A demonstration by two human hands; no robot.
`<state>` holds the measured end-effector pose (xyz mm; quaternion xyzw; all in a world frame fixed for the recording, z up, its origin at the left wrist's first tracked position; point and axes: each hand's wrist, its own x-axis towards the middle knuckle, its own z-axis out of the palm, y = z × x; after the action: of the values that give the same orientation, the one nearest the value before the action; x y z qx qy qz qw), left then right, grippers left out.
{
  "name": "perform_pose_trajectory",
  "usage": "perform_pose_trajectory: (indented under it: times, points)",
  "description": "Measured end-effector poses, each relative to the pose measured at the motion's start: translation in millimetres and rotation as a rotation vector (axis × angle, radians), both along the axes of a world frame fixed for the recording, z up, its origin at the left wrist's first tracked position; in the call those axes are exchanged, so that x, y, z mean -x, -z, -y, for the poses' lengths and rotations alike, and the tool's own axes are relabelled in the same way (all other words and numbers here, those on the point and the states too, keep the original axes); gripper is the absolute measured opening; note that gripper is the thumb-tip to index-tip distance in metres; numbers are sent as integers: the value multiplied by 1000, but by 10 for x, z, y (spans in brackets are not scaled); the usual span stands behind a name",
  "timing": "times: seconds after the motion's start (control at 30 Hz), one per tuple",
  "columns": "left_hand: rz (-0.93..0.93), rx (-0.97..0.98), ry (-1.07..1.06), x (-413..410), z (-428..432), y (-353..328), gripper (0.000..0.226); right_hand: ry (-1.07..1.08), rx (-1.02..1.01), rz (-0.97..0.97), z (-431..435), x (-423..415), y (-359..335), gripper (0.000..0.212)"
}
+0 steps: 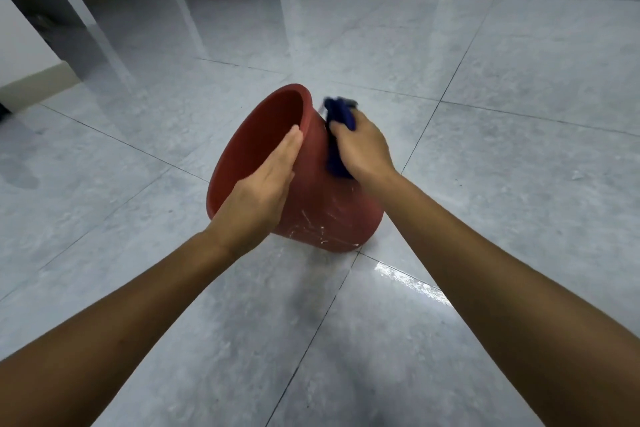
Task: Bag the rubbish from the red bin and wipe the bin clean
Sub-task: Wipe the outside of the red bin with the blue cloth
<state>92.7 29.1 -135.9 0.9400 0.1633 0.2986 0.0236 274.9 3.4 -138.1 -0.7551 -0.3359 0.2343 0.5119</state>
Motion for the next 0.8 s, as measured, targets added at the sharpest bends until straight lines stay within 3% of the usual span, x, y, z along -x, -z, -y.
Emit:
perform_pose_trajectory:
  times: [0.07,0.13,0.3,0.37,0.6,0.7,0.8]
  points:
    - [55,70,-26,-72,-28,-59,50,-93,-132,25,-51,88,-146,42]
    - [59,129,-52,-75,-99,-98,49,-105,-118,89,-38,74,-46,45]
    - [33,219,-135,-50,-222,-127,51,100,325,-10,232,-223,582,47]
    - [23,192,-113,-85,-212,-123,52,123,383,-30,265,-258,583,45]
    - [52,273,-132,-246,-211,-225,50,-163,-133,136,-124,98,-184,45]
    - [31,325,-127,-158,-224,-279,50,-117,-101,107,-23,42,-32,38]
    - [28,375,-141,-81,-190,-310,49,25,125,12,230,-152,318,33]
